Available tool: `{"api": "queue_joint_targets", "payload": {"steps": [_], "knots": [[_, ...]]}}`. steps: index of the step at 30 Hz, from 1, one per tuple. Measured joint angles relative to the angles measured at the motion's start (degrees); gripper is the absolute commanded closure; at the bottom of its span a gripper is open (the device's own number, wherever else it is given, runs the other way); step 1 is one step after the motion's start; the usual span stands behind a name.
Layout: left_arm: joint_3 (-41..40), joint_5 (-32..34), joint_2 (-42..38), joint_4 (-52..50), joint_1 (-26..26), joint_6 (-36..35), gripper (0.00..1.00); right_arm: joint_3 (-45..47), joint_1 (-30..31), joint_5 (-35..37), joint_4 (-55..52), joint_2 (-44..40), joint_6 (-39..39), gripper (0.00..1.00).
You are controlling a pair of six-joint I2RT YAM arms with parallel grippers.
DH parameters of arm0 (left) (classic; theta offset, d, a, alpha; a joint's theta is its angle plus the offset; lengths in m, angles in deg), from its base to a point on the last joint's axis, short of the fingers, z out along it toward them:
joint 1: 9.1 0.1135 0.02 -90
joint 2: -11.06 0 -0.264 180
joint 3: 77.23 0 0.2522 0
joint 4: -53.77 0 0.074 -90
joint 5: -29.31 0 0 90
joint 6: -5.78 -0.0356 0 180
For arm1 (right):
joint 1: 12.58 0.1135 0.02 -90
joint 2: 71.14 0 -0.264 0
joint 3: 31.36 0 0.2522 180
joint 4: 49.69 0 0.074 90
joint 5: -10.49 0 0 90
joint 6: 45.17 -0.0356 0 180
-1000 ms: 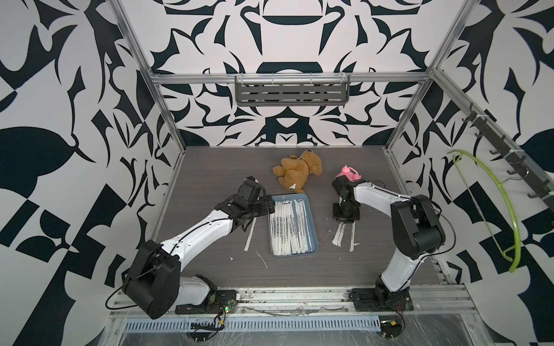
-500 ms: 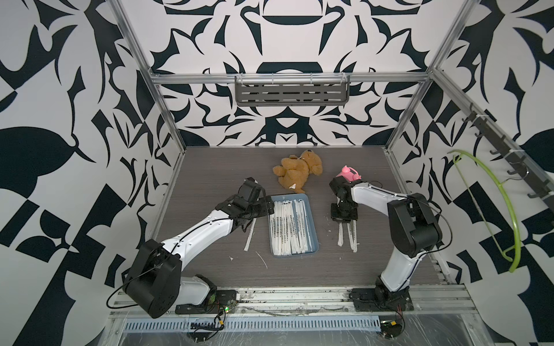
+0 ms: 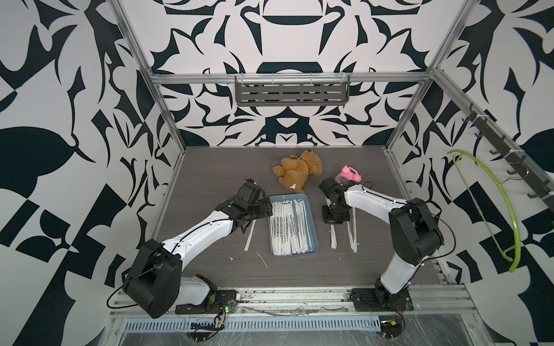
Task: Put the straws into the storage box
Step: Pick up the straw from the center of the board, then place the straw in the storage box.
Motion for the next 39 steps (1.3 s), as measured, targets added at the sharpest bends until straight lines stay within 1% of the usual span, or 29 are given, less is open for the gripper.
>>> {"api": "queue_joint_targets", "payload": {"steps": [2,4,8,9,15,20,22,24,26,29,32,35,38,39], "knots": [[-0.02,-0.02,0.00,-0.02,0.00,-0.11,0.18,0.15,-0.02,-0.11,-0.24,0.11,-0.02,0.73],[-0.11,-0.02,0.00,-0.02,0.00,-0.09,0.19,0.09,-0.07,0.68,-0.72,0.11,0.00,0.73],[-0.15,-0.17,0.00,0.07,-0.02,0.15,0.19,-0.76,-0.04,3.74,-2.67,0.13,0.90,0.80],[-0.15,-0.24,0.02,0.13,0.00,0.24,0.19,-0.98,-0.04,4.31,-2.91,0.15,1.11,0.80],[-0.15,-0.66,0.66,0.17,-0.02,0.52,0.19,-1.40,-0.04,4.81,-2.73,0.76,1.22,0.77],[-0.15,-0.68,1.42,0.15,0.00,0.50,0.19,-1.40,-0.07,4.72,-0.81,3.96,1.22,0.76],[-0.15,-0.70,1.77,0.15,0.00,0.52,0.19,-1.42,-0.07,4.61,0.02,5.40,1.22,0.81],[-0.13,-0.72,2.05,0.13,0.00,0.52,0.19,-1.53,-0.07,4.55,0.46,5.46,1.25,0.88],[-0.13,-0.76,2.08,0.11,0.00,0.52,0.19,-1.42,-0.04,4.68,0.83,5.44,1.42,0.92],[-0.13,-0.68,2.08,0.07,0.00,0.50,0.19,-1.29,-0.07,4.98,0.81,4.94,2.01,0.95],[-0.13,-0.42,2.08,-0.26,0.00,0.48,0.19,-1.42,0.20,5.42,-0.79,3.56,2.64,0.94],[-0.13,0.20,2.08,-1.07,0.00,0.46,0.19,-4.09,1.79,5.73,-5.18,0.31,2.56,0.94],[-0.13,0.87,2.08,-1.73,0.00,0.46,0.19,-10.51,6.95,5.20,-8.11,-2.45,0.85,0.94],[-0.13,1.09,2.08,-1.86,0.00,0.50,0.19,-13.00,9.60,4.72,-8.11,-2.80,-0.35,0.94]]}}
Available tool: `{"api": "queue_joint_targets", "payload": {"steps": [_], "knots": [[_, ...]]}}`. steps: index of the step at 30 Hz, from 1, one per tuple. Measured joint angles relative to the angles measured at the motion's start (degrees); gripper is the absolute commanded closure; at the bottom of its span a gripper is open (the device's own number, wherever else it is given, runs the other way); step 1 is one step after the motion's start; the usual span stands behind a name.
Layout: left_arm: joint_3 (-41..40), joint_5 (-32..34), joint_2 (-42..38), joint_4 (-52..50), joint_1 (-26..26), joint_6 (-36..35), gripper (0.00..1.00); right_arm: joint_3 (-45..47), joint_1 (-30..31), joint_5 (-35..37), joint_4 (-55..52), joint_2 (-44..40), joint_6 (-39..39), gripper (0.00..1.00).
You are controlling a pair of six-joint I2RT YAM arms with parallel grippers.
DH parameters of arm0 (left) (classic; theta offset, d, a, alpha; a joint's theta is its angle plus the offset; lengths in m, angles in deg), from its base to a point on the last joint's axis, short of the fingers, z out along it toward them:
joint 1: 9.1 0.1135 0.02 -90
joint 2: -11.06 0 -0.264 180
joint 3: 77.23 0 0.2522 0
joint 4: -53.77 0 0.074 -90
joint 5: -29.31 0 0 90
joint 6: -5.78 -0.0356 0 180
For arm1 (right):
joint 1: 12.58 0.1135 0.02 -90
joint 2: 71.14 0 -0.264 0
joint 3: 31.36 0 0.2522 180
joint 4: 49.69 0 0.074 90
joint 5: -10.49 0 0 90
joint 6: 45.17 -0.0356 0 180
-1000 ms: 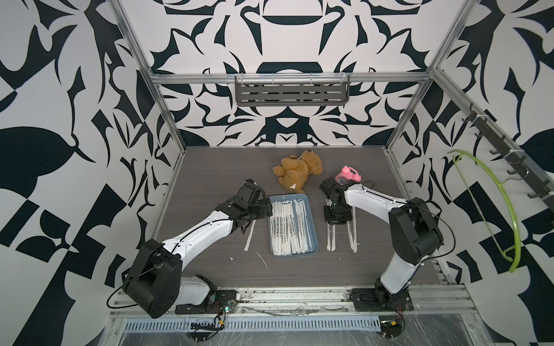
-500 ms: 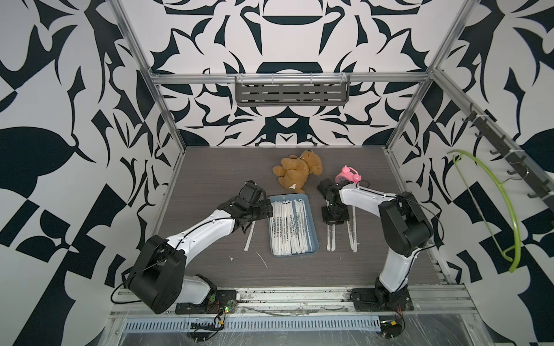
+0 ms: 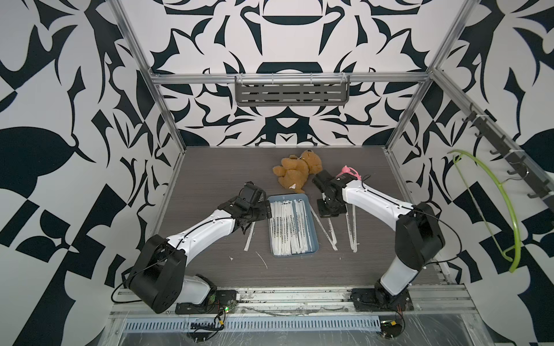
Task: Put the straws into the storage box
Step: Place the straw in the storage box.
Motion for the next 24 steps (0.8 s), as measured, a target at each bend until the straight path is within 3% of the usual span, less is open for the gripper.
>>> {"api": "queue_joint_targets", "payload": {"steps": [6,13,24], "knots": [[-1.11,0.48,-1.46,0.07,0.00,1.70,0.19,-6.32,10.80,-3.08,5.75,4.66,-7.67,0.94],[-4.20,1.05,-4.44,-0.57,0.00,2.34,0.19,-5.97,9.66,-4.48,8.41,15.78,-10.47,0.93],[-4.22,0.68,-4.28,-0.17,0.04,2.75,0.19,-5.38,9.29,-5.16,8.39,17.07,-10.34,0.87]]}}
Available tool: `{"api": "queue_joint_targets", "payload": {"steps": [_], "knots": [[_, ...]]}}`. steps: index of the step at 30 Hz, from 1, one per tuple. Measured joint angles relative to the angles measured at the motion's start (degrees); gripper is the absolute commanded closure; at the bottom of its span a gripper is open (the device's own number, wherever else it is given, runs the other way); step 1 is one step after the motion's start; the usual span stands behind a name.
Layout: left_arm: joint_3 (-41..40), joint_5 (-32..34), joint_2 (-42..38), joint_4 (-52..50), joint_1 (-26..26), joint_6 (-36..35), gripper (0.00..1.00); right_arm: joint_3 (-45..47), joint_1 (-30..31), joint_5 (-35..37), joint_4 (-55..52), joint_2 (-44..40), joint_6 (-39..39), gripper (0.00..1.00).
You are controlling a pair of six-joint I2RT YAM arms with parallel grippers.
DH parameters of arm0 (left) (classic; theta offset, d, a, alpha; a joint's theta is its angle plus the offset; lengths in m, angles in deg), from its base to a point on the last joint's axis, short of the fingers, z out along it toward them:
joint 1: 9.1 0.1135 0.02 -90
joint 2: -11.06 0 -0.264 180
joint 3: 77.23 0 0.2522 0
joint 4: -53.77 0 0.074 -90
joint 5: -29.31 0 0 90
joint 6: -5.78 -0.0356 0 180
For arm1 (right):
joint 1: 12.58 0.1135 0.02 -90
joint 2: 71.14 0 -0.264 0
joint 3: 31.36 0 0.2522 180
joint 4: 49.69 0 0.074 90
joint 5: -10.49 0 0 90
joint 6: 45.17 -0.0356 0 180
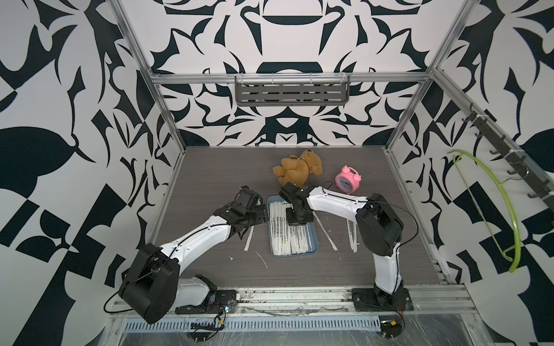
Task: Put the straws into the storage box
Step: Place the straw in the storage box.
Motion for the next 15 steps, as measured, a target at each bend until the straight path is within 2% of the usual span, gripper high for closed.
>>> {"api": "queue_joint_targets", "payload": {"steps": [8,15], "knots": [[0.02,0.50,0.00,-1.57,1.53,-1.75,0.24,0.00,0.00,-0.33,0.04,0.33,0.09,0.79],[1.09,-4.02,2.01,-4.35,9.75,-6.64,0.36,-2.36,0.00,-0.48,-2.71,-1.44,0.57,0.73]]}}
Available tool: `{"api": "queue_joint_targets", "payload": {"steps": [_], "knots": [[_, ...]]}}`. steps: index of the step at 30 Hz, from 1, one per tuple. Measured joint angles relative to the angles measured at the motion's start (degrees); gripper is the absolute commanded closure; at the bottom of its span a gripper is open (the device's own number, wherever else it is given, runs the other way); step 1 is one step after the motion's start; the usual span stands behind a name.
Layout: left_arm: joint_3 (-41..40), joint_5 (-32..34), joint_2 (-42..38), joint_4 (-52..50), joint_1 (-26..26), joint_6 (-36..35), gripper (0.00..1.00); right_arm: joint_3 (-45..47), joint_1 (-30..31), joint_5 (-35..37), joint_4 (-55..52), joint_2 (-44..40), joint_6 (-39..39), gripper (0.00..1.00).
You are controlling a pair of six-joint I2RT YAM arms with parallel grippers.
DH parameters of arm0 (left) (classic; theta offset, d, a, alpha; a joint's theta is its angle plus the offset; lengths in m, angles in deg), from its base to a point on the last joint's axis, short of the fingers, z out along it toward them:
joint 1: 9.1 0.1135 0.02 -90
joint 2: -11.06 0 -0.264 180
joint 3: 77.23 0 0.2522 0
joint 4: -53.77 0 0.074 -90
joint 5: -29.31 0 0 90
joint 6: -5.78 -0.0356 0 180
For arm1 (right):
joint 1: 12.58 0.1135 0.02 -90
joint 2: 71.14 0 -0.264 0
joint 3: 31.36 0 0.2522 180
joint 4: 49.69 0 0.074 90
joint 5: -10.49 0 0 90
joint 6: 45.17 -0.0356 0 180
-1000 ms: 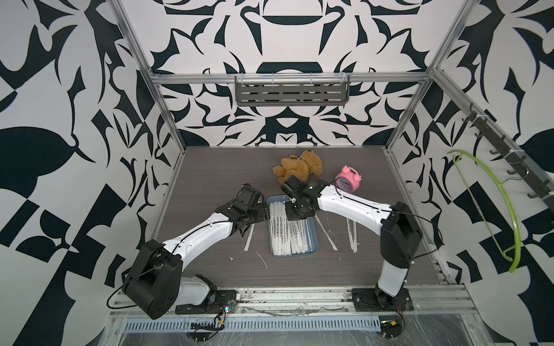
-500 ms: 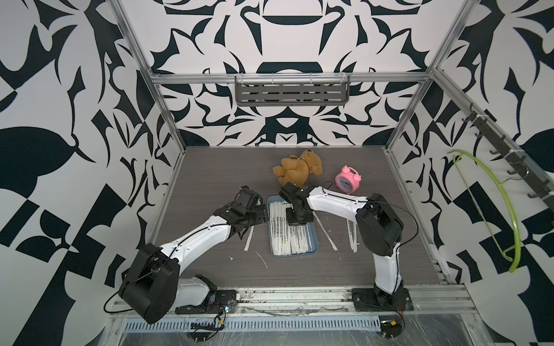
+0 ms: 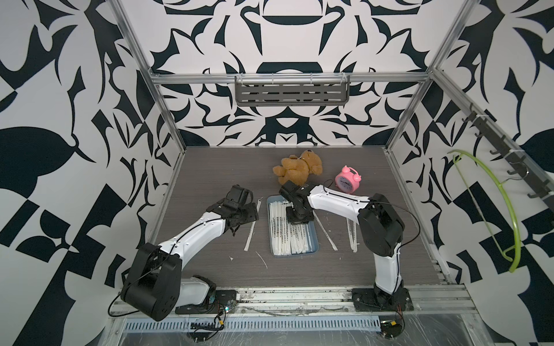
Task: Put the straws into the storage box
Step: Place the straw in the storage box, then pick up the straw from the center of the board.
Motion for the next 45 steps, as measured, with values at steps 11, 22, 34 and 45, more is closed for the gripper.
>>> {"api": "queue_joint_targets", "payload": {"steps": [11,22,34,45], "knots": [[8.57,-5.79,12.94,-6.80,1.31,-7.43,0.52,-1.07,-2.99,-0.11,-0.96,-10.51,0.90,0.71],[11.41,-1.68,20.63,-7.13,-2.54,-8.52,0.69,4.13,-3.15,-1.16,0.55,-10.58,0.55,0.72],[12.76,6.23,19.21,-12.37,-6.86,-7.96,0.93,7.21,-4.44,-1.25,1.97,-12.59,0.52,0.73],[17.09,4.83,2.75,-12.15,-10.93,4.50,0.97,8.92,-10.40,-2.27,2.62,-17.05,1.05,0.74]]}}
